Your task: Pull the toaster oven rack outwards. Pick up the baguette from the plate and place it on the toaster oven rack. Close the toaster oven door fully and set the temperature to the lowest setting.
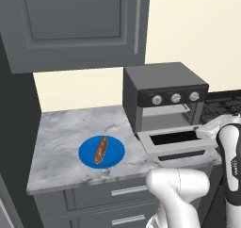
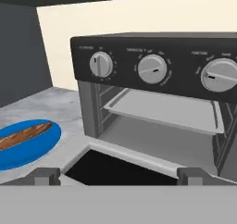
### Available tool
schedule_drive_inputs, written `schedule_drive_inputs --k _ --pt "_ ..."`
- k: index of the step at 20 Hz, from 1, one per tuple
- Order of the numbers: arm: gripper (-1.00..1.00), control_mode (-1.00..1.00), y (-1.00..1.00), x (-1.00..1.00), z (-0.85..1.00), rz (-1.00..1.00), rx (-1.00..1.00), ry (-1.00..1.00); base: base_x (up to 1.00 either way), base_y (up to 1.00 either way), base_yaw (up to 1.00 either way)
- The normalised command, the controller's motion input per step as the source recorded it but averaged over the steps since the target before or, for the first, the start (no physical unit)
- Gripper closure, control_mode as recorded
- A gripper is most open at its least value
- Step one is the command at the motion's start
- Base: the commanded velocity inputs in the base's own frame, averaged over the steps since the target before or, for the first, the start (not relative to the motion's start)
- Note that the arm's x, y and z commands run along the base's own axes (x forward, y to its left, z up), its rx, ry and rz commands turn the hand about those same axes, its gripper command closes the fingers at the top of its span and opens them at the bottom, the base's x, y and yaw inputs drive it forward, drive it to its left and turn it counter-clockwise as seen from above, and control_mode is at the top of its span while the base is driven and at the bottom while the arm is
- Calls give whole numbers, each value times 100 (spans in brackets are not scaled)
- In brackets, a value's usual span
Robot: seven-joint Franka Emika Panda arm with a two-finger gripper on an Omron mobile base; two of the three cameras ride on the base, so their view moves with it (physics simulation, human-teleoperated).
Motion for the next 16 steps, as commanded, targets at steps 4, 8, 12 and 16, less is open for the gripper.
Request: schedule_drive_inputs --k 4,8,12,16 --pt "-100 -100 0 3 0 13 0 -12 0 0 0" --pt "-100 -100 0 3 0 15 0 -8 0 0 0" --pt "-100 -100 0 1 0 11 0 -4 0 0 0" --pt "-100 -100 0 11 0 8 0 -1 0 0 0"
